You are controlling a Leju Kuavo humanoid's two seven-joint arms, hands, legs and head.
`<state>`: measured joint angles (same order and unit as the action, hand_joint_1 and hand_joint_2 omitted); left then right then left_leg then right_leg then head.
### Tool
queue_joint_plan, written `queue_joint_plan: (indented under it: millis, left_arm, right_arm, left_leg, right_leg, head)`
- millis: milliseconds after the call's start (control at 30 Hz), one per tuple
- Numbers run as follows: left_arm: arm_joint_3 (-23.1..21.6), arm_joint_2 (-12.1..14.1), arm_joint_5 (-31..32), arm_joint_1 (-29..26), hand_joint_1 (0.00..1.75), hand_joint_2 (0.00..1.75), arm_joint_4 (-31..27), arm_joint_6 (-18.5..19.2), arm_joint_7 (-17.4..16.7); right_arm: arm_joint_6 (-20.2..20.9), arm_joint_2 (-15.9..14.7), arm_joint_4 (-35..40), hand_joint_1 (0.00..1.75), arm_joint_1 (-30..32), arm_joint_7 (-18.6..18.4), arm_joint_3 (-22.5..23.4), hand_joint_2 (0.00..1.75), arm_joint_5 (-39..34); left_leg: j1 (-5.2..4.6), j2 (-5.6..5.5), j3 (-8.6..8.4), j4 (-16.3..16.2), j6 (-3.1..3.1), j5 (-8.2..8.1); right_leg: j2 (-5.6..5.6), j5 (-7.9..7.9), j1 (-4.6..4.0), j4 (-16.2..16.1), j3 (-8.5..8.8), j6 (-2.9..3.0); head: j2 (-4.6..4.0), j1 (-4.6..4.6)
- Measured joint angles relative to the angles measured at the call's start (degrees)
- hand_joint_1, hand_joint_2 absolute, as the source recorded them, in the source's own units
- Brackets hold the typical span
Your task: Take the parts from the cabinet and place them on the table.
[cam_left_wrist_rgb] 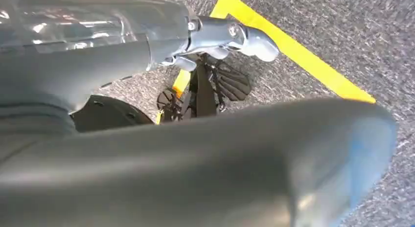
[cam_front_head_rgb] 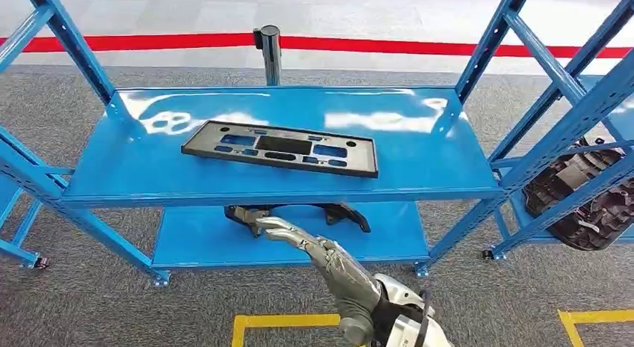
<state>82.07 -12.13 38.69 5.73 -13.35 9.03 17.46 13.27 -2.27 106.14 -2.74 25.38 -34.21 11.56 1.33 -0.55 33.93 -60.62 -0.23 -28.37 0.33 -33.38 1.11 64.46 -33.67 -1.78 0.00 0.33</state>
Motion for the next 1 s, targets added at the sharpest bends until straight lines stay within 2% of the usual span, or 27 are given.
queue_joint_plan:
  millis: [33,67,100,133,167,233,267,300,333,400,433,467,500,567,600,633,667,733,767,800,833,867,933,967,1000]
  left_arm:
    - [0.00,0.00,0.00,-0.01,0.00,0.00,0.00,0.00,0.00]
    - [0.00,0.00,0.00,-0.02,0.00,0.00,0.00,0.00,0.00]
    - [0.00,0.00,0.00,-0.03,0.00,0.00,0.00,0.00,0.00]
    - [-0.02,0.00,0.00,-0.03,0.00,0.00,0.00,0.00,0.00]
    - [0.00,0.02,0.00,-0.04,0.00,0.00,0.00,0.00,0.04]
    - [-0.02,0.00,0.00,-0.03,0.00,0.00,0.00,0.00,0.09]
    - [-0.02,0.00,0.00,-0.05,0.00,0.00,0.02,0.02,0.11]
    - [-0.02,-0.02,0.00,0.06,0.00,0.00,0.07,0.02,0.11]
    - [-0.04,0.00,0.00,0.07,0.00,0.00,0.07,0.07,0.11]
    - [-0.11,0.00,0.02,0.08,0.00,0.00,0.07,0.18,0.11]
    - [-0.20,0.00,0.02,0.18,0.00,0.00,0.07,0.28,0.13]
    - [-0.30,0.09,0.04,0.17,0.00,0.00,0.07,0.35,0.13]
    - [-0.33,0.09,0.11,0.19,0.00,0.00,0.07,0.37,0.15]
    - [-0.35,0.13,0.20,0.09,0.00,0.00,0.07,0.44,0.13]
    - [-0.35,0.26,0.20,0.01,0.00,0.00,0.07,0.44,0.13]
    - [-0.35,0.28,0.20,-0.06,0.00,0.00,0.07,0.44,0.13]
    - [-0.35,0.28,0.20,-0.09,0.00,0.00,0.07,0.44,0.13]
    - [-0.37,0.44,0.22,-0.05,0.00,0.00,0.07,0.46,0.15]
    - [-0.37,0.50,0.22,-0.07,0.00,0.00,0.07,0.50,0.15]
    - [-0.39,0.48,0.22,-0.08,0.00,0.00,0.09,0.50,0.13]
    - [-0.41,0.50,0.22,-0.06,0.00,0.00,0.09,0.52,0.13]
    - [-0.44,0.50,0.24,-0.06,0.00,0.00,0.09,0.52,0.15]
    - [-0.46,0.52,0.22,-0.08,0.00,0.00,0.09,0.50,0.30]
    - [-0.46,0.57,0.22,-0.07,0.00,0.00,0.07,0.50,0.33]
    - [-0.48,0.59,0.22,-0.02,0.00,0.00,0.07,0.50,0.37]
  right_arm:
    - [-0.02,-0.11,0.00,0.00,0.04,0.02,0.00,0.00,0.07]
    - [-0.02,-0.24,0.00,0.00,0.10,0.04,0.00,0.00,0.18]
    - [-0.04,-0.41,-0.02,0.00,0.13,0.07,0.00,0.00,0.20]
    - [-0.09,-0.50,-0.02,0.00,0.12,0.11,0.00,0.00,0.26]
    - [-0.09,-0.57,-0.02,0.00,0.11,0.13,0.00,0.00,0.26]
    - [-0.11,-0.63,0.00,0.00,0.07,0.13,0.00,0.00,0.33]
    - [-0.20,-0.66,0.00,0.00,0.04,0.15,0.00,0.00,0.46]
    - [-0.31,-0.72,-0.02,0.00,-0.01,0.11,0.00,0.00,0.66]
    - [-0.44,-0.74,0.00,0.00,-0.02,0.20,0.00,0.00,0.85]
    - [-0.55,-0.87,0.00,0.00,0.01,0.20,0.02,0.00,1.05]
    - [-0.61,-0.87,0.00,0.00,0.02,0.20,0.02,0.00,1.22]
    - [-0.72,-0.83,0.00,0.00,0.00,0.17,0.02,0.00,1.51]
    - [-0.87,-0.85,0.00,0.00,-0.17,0.18,0.02,0.00,1.59]
    - [-1.07,-0.87,0.00,0.00,-0.30,0.13,0.04,0.00,1.77]
    - [-1.09,-0.87,-0.07,0.00,-0.29,0.13,0.02,0.00,1.83]
    - [-1.09,-0.87,-0.13,0.00,-0.28,0.13,0.02,0.00,1.84]
    - [-1.09,-0.87,-0.20,0.00,-0.28,0.13,0.02,0.00,1.84]
    - [-1.11,-0.90,-0.22,0.00,-0.29,0.13,0.04,0.00,1.86]
    - [-1.11,-0.90,-0.22,0.00,-0.31,0.13,0.02,0.00,1.86]
    - [-1.09,-0.90,-0.26,0.00,-0.40,0.13,0.04,0.00,1.88]
    - [-1.09,-0.92,-0.30,0.00,-0.49,0.09,0.02,0.00,1.90]
    - [-1.09,-0.92,-0.31,0.00,-0.60,0.13,0.00,0.00,1.90]
    - [-1.11,-0.92,-0.31,0.00,-0.75,0.11,0.00,0.00,1.90]
    - [-1.11,-0.92,-0.31,0.00,-0.79,0.11,0.00,0.00,1.90]
    - [-1.11,-0.94,-0.31,0.00,-0.90,0.13,0.00,0.00,1.90]
  left_leg:
    - [-0.13,0.05,-0.06,0.00,0.27,-0.17]
    - [-0.27,0.08,-0.14,-0.01,0.47,-0.32]
    - [-0.40,0.05,-0.31,-0.01,0.61,-0.50]
    - [-0.47,-0.03,-0.60,-0.01,0.63,-0.75]
    - [-0.55,-0.17,-1.00,-0.01,0.63,-1.03]
    - [-0.63,-0.35,-2.08,0.00,0.49,-1.67]
    - [-0.55,-0.36,-2.29,0.08,0.35,-1.98]
    - [-1.01,-0.41,-2.36,-0.04,-0.14,-2.32]
    - [-0.77,-0.37,-2.35,0.13,-0.31,-2.37]
    - [-0.64,-0.29,-2.88,0.93,-0.94,-2.48]
    - [-1.01,-0.33,-3.36,1.16,-1.34,-2.75]
    - [-0.79,-0.19,-3.51,0.30,-1.46,-3.00]
    - [-0.78,0.02,-2.40,-2.12,-1.54,-4.18]
    - [-0.67,0.02,2.52,-11.19,-1.72,-7.74]
    - [-0.60,0.02,5.19,-15.51,-1.88,-8.78]
    - [-0.52,0.02,6.62,-17.09,-2.02,-8.54]
    - [-0.41,0.03,6.60,-15.81,-2.13,-6.70]
    - [-0.10,0.10,3.57,-7.00,-2.29,-0.63]
    - [0.06,0.17,2.06,-3.01,-2.39,1.61]
    - [0.06,0.17,0.86,-0.12,-2.65,1.51]
    - [0.03,0.02,0.86,0.04,-2.11,1.40]
    - [-0.16,0.00,0.94,0.07,-1.85,1.23]
    - [-0.26,-0.03,0.91,0.18,-1.07,0.99]
    - [-0.02,0.03,0.68,0.40,-0.76,0.98]
    - [0.04,0.07,0.51,0.42,-0.46,0.80]
  right_leg:
    - [0.00,-2.13,0.01,5.25,-3.03,0.02]
    - [0.00,-3.61,-0.01,9.97,-5.91,0.04]
    - [0.00,-3.75,-0.02,13.04,-8.11,0.11]
    - [0.00,-2.40,-0.06,13.03,-8.81,0.22]
    - [0.00,-0.05,-0.14,10.58,-8.17,0.34]
    - [0.00,6.21,-0.58,0.97,-4.50,1.08]
    - [-0.02,8.00,-0.95,-3.08,-3.09,1.60]
    - [-0.05,6.88,-1.26,-4.19,-2.32,1.75]
    - [0.00,6.70,-1.30,-4.28,-2.36,1.51]
    - [0.13,6.35,-1.51,-4.52,-2.21,1.91]
    - [0.19,6.49,-0.87,-5.29,-1.25,2.04]
    - [0.18,6.50,-0.79,-5.77,-0.66,2.11]
    - [0.04,6.25,-0.59,-5.95,-0.15,2.50]
    - [0.02,5.78,-0.56,-5.95,0.45,2.93]
    - [0.03,5.48,-0.56,-5.94,0.72,2.97]
    - [0.05,5.18,-0.52,-5.94,1.03,2.97]
    - [0.13,4.84,-0.42,-5.94,1.51,2.81]
    - [0.20,3.95,-0.19,-5.88,2.79,2.21]
    - [0.20,3.52,-0.14,-5.82,3.29,1.91]
    - [0.19,2.81,-0.62,-5.45,3.37,1.29]
    - [0.22,2.62,-0.59,-5.50,3.38,1.16]
    - [0.21,2.61,-0.60,-5.73,3.44,1.05]
    - [0.21,2.41,-0.33,-6.14,3.72,0.46]
    - [0.17,2.12,-0.18,-5.63,3.73,0.24]
    - [0.16,1.15,-0.24,-3.60,2.75,0.14]
  head:
    - [0.00,0.00]
    - [0.00,0.00]
    - [0.00,0.00]
    - [0.00,0.00]
    - [0.00,0.00]
    - [0.00,0.00]
    - [0.00,0.00]
    - [0.00,0.02]
    - [0.00,0.07]
    - [0.00,0.07]
    - [0.00,0.00]
    - [0.00,0.05]
    - [0.00,-0.02]
    - [-0.02,-0.04]
    - [0.00,-0.04]
    - [0.00,-0.04]
    - [0.00,-0.04]
    - [0.00,-0.04]
    - [0.00,-0.04]
    - [0.00,-0.04]
    - [0.00,0.02]
    - [0.00,0.04]
    - [0.00,0.04]
    - [0.00,0.07]
    - [0.00,0.07]
